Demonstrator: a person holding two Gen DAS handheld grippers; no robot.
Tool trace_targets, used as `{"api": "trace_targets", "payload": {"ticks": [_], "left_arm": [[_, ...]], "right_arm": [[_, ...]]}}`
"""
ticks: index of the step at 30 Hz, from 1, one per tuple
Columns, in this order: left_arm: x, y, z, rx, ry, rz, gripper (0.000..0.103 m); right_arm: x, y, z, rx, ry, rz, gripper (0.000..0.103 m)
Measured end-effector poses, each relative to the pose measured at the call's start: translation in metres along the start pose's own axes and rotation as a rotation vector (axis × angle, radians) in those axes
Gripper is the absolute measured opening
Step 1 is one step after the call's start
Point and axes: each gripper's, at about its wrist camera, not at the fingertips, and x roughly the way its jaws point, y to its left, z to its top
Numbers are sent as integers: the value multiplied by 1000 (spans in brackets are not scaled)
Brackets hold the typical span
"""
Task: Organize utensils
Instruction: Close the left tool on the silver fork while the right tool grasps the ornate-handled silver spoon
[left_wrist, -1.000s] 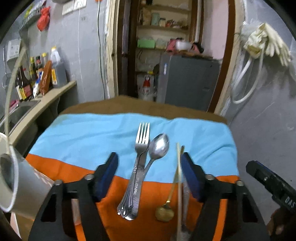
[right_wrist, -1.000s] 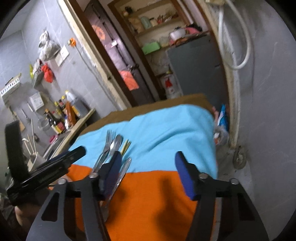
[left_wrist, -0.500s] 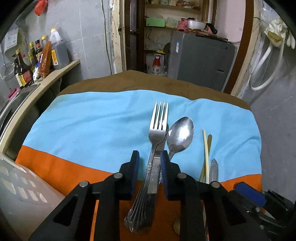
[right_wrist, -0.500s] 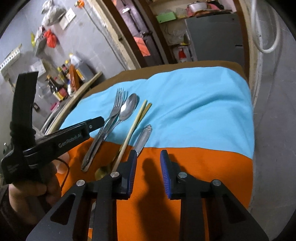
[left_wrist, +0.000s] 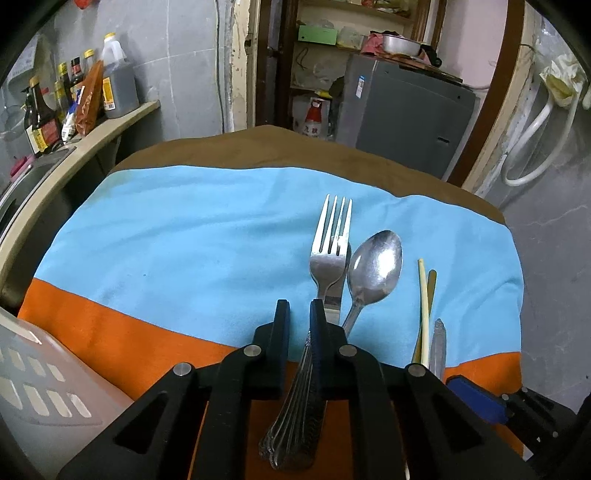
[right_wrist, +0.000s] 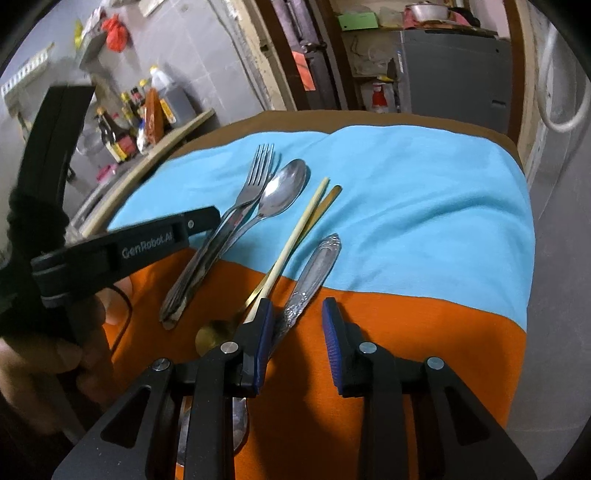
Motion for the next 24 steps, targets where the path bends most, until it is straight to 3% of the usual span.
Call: {"api": "trace_targets", "payload": {"ticks": [5,9,13,24], "left_arm": [[3,-1,3,3,12,-16,8],[9,-3,6,22,60,-37,8],[9,-3,6,22,62,-51,8],[17,-3,18,37,105,-72,5]], "right_arm": [[7,23,0,-98,44,-129,29],[6,24,0,-114,67,-170,15],[-1,10,-2,-78,69,-177,8],[1,-9,12,5,82,-131,8]]}}
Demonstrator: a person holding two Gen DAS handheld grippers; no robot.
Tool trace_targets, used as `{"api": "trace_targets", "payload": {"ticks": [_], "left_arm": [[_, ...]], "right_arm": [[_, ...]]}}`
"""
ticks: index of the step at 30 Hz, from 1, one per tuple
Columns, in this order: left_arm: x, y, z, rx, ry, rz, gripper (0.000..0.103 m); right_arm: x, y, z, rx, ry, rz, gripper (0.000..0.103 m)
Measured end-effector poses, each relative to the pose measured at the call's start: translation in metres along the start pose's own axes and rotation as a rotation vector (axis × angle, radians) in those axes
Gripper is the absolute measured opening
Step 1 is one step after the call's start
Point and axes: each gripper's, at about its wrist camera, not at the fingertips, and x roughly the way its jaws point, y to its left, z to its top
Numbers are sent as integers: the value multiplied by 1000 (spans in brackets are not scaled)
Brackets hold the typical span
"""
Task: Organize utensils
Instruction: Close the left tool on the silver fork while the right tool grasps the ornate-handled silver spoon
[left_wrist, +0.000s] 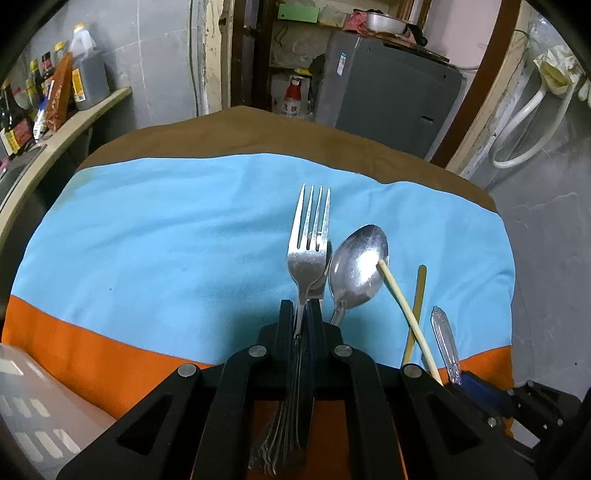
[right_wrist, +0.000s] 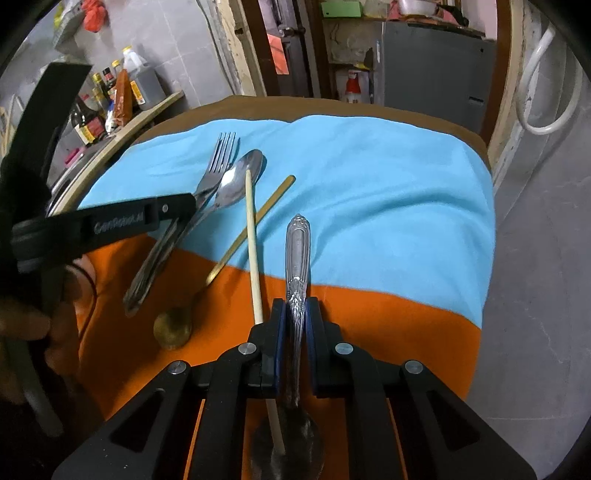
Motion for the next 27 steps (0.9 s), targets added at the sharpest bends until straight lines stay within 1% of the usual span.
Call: {"api": "trace_targets", "payload": {"ticks": [4,6,10,12,13,15,20,25,27], "left_arm": [[1,1,4,4,19,-12,4],[0,2,4,-8,15,-18,3],[-9,1,-4,-31,-5,-26,2],[-15,0,-10,-44,-13,-50,2],[-17,-1,-13,-39,-8,-60,2],[-19,-6,-19,-18,0,-55,2],[-20,-9,-21,3,20,-45,3],[-16,-12,-17,38,53,-40,3],[-16,-13,-18,52,59,-32,3]], "right_arm": [[5,7,7,-5,10,-27,10],[6,8,8,1,6,-30,10],[4,0,5,52,-22,10,9],[1,-6,1,94,-40,39,9],[-1,-9,-1,117,-49,52,9],[-3,-11,-5,136,-57,63,9],[-7,-12,-8,140,-62,67,9],[-3,-13,-4,134,-32,74,9],[0,-10,-1,113,-16,68,10]]}}
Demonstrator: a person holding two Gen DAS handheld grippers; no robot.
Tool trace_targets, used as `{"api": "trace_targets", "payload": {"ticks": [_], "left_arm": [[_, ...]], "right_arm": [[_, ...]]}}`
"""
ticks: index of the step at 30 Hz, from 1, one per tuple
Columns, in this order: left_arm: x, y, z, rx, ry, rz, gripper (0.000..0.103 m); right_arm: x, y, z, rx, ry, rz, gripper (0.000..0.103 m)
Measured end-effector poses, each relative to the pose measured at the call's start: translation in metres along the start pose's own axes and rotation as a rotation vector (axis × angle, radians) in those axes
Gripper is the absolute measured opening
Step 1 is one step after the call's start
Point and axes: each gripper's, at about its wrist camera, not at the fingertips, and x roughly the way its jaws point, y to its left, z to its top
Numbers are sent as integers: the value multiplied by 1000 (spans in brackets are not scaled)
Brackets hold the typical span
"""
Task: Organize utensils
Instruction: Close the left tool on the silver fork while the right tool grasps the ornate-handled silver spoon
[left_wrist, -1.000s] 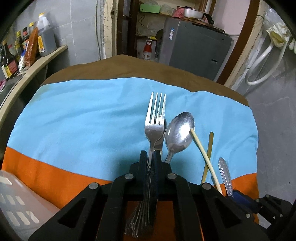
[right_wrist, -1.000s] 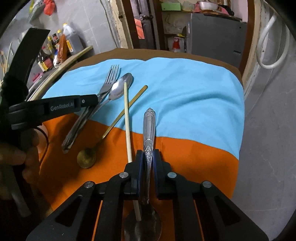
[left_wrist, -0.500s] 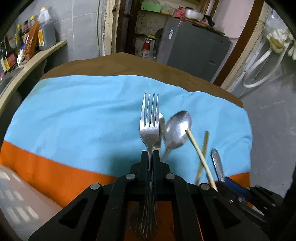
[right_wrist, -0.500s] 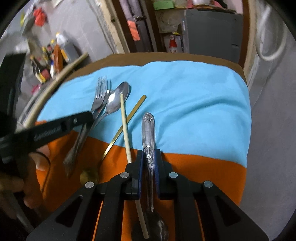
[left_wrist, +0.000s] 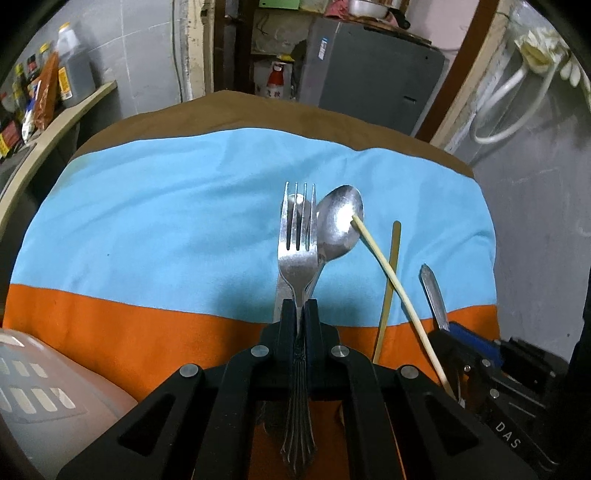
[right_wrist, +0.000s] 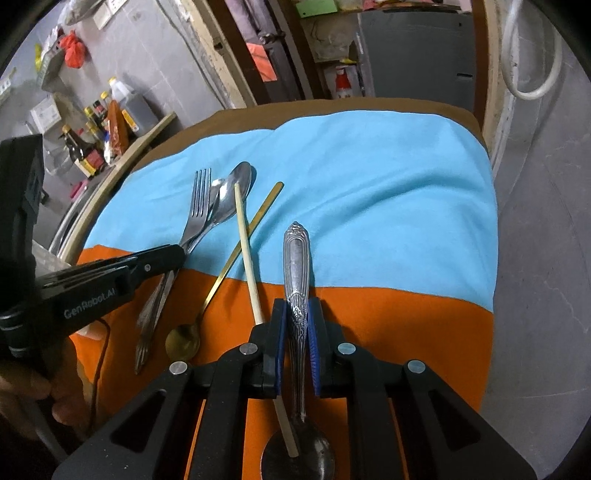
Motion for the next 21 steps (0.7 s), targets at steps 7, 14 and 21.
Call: {"api": "trace_targets", "payload": {"ticks": [7,14,21], "left_arm": [[1,-6,-1,15,-5,-3,2],[-16,-3,-18,-43,-109,-106,2],[-55,-15,-41,5,-297,-205,2]], "right_arm": [[5,12,3,-56,14,-57,9],[-19,-9,-15,73,-129,40,9],[-48,-8,-32,62,-284,97,8]]}}
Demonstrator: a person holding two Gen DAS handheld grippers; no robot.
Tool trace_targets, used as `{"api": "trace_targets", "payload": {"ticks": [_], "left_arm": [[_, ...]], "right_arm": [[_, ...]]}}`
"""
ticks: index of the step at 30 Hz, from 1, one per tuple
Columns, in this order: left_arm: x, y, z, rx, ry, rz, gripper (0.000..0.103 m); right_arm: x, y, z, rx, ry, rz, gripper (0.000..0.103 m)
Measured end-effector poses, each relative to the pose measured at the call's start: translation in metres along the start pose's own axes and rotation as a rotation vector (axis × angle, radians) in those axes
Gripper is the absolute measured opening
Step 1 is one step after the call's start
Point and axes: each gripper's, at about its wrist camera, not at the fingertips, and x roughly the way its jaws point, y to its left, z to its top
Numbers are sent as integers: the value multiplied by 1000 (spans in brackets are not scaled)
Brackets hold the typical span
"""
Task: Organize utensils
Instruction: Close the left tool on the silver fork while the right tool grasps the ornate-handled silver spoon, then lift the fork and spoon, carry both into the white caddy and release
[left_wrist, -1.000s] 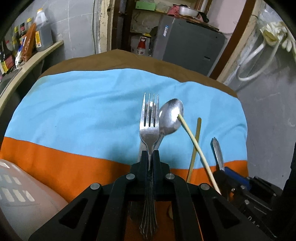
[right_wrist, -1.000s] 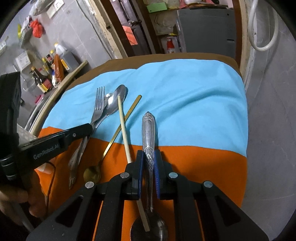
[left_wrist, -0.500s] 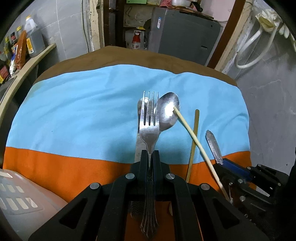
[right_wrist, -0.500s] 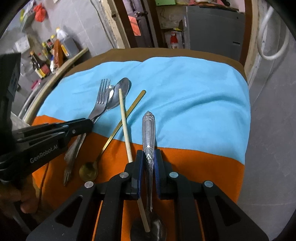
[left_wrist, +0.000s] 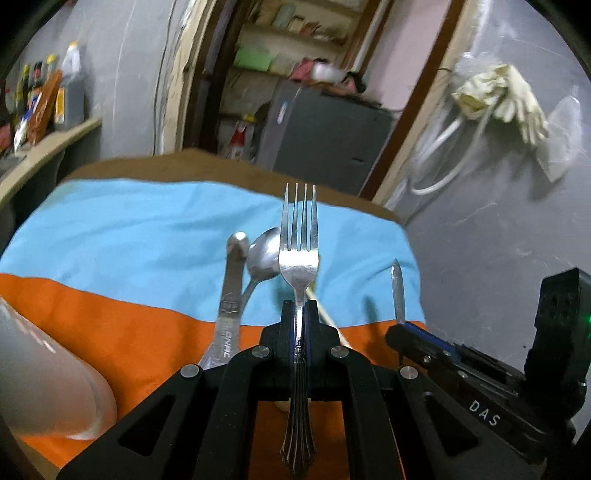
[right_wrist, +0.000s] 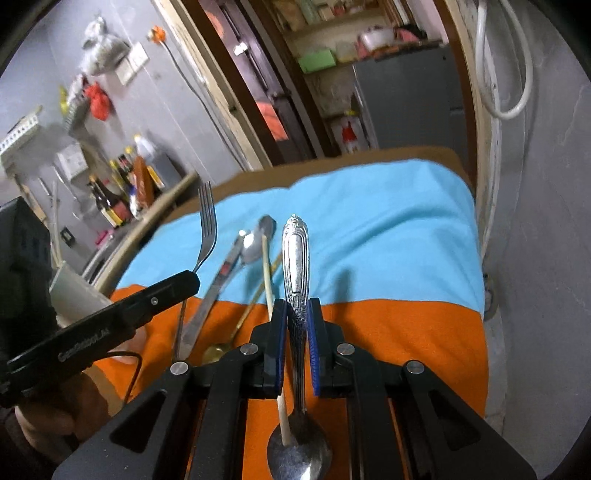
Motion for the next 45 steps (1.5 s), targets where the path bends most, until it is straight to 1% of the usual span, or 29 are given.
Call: {"api": "trace_targets", "payload": {"ticks": [3,8,12,20,24,28,31,35,39,45], "left_arm": [[-8,-8,0,18,-36,-15,2],[-27,-25,-1,48,-117,-42,2],[-41,-32,0,68,-165,-60,2],[-75,-48,1,87,-239,-84,2],[-98,-57,1,107,-281,-98,2],[-121,-61,1,101,-320,-96,2],[-136,-57,2,88,-338,-84,2],[-157,-43,4,65,-352,-50,2],[-183,-24,6,42,-380,-12,2],[-218,8,9,30,-436,47,2]], "right_arm": [[-10,3,0,-2,-56,16,8],[-33,7,-1,2,-168,38,8],[-49,16,4,-11,-236,35,8],[-75,31,11,-24,-318,35,8],[-89,39,13,-36,-348,38,8],[-99,48,14,-45,-374,47,8],[-105,58,17,-55,-393,57,8],[-110,77,21,-77,-417,79,8],[-108,97,25,-96,-433,110,8],[-100,138,31,-123,-463,176,8]]}}
